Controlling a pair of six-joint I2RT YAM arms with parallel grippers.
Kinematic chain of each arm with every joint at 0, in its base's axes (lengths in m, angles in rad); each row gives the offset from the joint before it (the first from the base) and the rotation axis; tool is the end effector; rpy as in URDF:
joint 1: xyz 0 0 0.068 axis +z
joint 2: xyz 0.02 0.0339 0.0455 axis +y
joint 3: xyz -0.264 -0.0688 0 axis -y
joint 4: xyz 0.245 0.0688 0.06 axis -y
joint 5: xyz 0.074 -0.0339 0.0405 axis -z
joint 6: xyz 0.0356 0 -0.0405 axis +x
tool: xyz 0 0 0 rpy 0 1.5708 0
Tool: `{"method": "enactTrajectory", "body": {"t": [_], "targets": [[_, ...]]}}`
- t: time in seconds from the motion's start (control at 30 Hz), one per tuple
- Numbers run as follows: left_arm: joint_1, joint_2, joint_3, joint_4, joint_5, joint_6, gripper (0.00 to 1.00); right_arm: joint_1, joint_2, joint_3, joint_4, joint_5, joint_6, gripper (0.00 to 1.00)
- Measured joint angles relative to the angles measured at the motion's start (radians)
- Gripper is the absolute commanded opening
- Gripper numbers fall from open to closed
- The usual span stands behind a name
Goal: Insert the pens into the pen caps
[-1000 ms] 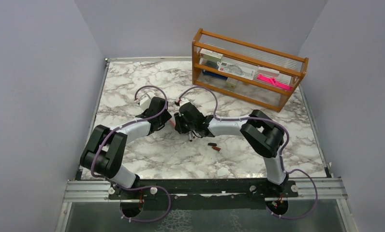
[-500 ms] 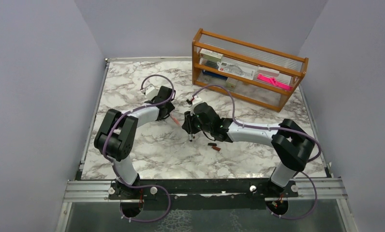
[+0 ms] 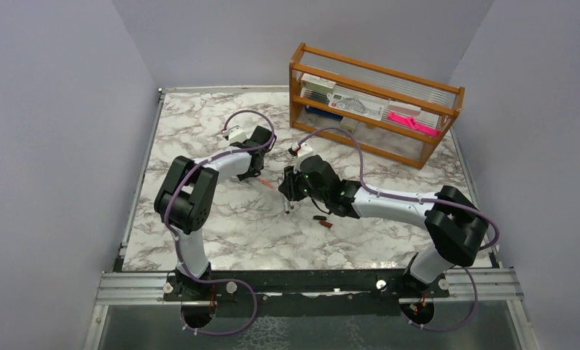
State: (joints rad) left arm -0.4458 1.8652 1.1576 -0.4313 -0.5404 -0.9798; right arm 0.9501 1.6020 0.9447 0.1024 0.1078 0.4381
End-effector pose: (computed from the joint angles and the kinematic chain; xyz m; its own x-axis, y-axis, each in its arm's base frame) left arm 0.3377 -0.1411 0.1576 -0.6022 -0.5014 -0.6212 -0.5827 0.8080 -0.0873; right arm 0.2077 0.2840 0.2175 -0.5980 -0.1113 -0.7937 -0.5542 0.7728 0.3092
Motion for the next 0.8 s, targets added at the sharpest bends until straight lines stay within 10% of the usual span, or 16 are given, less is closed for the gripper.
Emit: {"method": "enactTrajectory", "body": {"t": [0.23,0.8], "targets": [[-0.029,0.0,0.006,-0.035,-0.01,0.013,0.2,0.0,-0.039,-0.022,0.008,0.011,-0.01,0.26],[-0.034,0.114,0.177,-0.077,-0.035,0.369,0.24,0.0,-0.06,-0.069,0.018,0.011,-0.016,0.25]]}}
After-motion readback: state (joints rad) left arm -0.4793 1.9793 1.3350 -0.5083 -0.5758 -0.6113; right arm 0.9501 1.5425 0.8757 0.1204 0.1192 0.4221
